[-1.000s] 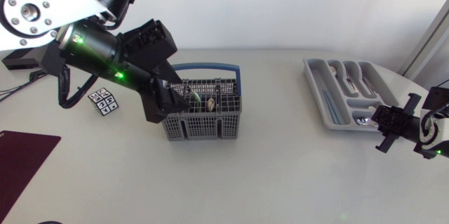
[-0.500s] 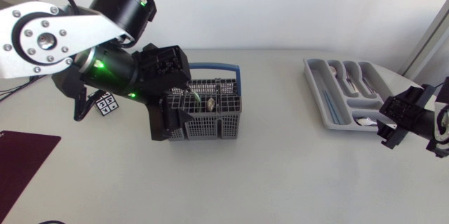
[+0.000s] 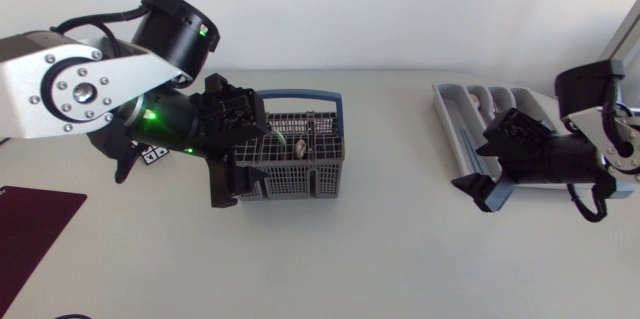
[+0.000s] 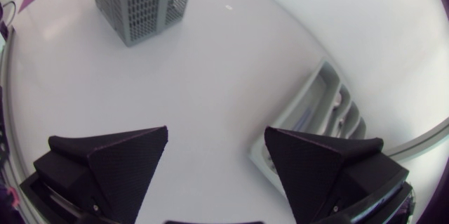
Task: Transfer all utensils from the basket to the drawer tray.
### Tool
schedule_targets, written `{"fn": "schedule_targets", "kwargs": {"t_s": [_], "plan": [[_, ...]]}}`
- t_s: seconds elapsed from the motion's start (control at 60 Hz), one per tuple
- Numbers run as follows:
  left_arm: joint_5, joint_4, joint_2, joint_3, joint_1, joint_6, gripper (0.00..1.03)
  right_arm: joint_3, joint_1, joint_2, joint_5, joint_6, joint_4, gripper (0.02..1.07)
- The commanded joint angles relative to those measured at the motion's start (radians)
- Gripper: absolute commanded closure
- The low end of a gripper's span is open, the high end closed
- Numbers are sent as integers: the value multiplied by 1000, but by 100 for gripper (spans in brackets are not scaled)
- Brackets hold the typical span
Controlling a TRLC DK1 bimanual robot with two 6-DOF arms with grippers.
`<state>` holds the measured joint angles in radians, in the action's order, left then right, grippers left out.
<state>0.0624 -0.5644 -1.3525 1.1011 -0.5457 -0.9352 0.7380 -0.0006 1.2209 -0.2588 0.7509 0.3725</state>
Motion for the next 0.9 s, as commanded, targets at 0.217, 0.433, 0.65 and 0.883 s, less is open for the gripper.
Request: {"fn": "schedule_targets", "kwargs": {"t_s": [0.217,0.433,0.65,0.883], "plan": [[36,78,29,-101,72,-79,14,230,306,88,-22,-389,135,8],[82,87,39,-115,110,-85,14,348,413,189,-96,-507,155,8],[99,126,41,-141,113,-80,14,477,493,331,-155,-640,178,9],[122,164,18,-158,127,-80,14,561,505,427,-201,-706,178,18]]}}
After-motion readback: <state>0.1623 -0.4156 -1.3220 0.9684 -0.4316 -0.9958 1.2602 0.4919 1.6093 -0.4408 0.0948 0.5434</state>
